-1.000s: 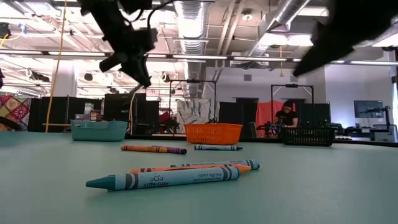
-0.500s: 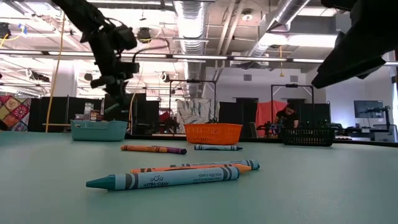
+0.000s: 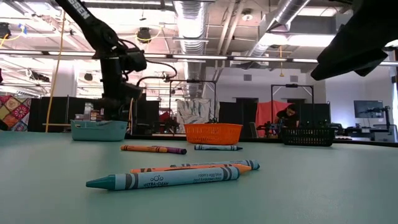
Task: Sort crayons
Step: Put the blue crayon into the blue bin
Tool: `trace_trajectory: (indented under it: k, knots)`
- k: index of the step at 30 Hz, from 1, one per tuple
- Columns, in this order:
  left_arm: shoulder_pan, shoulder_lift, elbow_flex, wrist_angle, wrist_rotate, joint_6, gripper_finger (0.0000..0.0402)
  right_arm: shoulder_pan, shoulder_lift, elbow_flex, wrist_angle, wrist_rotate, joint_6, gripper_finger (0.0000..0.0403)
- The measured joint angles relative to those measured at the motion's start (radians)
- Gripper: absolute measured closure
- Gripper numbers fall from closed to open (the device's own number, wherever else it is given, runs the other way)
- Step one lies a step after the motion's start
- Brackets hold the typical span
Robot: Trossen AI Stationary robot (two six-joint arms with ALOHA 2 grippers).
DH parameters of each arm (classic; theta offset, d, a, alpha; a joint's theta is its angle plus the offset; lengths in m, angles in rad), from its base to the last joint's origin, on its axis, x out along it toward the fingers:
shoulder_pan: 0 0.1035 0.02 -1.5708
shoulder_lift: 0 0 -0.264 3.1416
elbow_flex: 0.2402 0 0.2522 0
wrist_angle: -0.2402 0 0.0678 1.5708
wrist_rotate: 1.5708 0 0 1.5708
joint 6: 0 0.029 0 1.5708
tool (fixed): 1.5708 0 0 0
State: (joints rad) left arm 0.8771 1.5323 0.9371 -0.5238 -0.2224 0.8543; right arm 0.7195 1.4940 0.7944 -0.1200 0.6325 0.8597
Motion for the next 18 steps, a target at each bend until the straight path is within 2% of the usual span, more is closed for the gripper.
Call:
trace_trajectory:
  k: [5,11,18]
  knots:
    - [-0.001,0.030,0.000,0.021,-0.074,-0.015,0.0346,0.008,0.000,0.000,-0.001,0.000,-0.001,0.0266]
    - [-0.002,0.033,0.000,0.027,-0.107,-0.057,0.0313,0.008,0.000,0.000,-0.002,0.001,-0.003,0.0266]
    - [-0.041,0.008,0.001,0.087,-0.282,-0.128,0.0289,0.005,0.000,0.000,-0.002,0.003,-0.003,0.0266]
